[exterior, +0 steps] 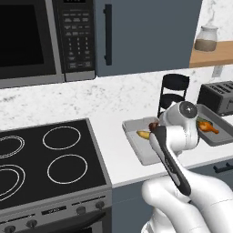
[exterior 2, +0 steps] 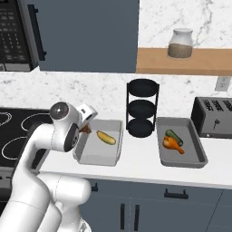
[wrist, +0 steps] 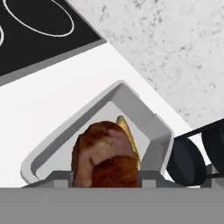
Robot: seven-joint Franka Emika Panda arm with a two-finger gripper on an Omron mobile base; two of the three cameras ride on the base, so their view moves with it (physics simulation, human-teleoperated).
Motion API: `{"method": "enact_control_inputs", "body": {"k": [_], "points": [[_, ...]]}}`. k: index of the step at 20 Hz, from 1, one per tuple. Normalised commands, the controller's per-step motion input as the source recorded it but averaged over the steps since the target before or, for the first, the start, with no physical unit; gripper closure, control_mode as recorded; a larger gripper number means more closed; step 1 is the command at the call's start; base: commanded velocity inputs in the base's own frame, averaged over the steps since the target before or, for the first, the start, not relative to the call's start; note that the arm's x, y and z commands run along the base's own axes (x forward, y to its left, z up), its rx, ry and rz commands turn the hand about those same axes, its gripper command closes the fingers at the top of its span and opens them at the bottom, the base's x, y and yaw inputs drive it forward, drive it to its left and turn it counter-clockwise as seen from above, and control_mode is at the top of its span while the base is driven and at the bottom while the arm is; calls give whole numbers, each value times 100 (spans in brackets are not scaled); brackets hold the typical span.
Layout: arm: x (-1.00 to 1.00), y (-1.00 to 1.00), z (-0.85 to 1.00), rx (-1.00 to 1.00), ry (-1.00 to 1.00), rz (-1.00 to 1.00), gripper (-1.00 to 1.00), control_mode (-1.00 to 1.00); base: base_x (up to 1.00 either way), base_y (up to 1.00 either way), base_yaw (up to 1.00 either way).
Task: Place one cucumber and one chicken drumstick in each tupperware on the nearby counter, to pack two identical lunches.
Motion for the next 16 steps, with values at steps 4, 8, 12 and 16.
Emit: {"method": "enact_control_inputs", "body": {"k": [4, 8, 12, 16], "points": [[5, -10, -41, 0, 4, 0, 100, -100, 0, 0, 0], [25, 0, -29, 0, 11, 0, 100, -100, 0, 0, 0], [19, -1, -37, 0, 6, 0, 100, -100, 0, 0, 0], [22, 0, -31, 0, 4, 0, 100, -100, 0, 0, 0]]}}
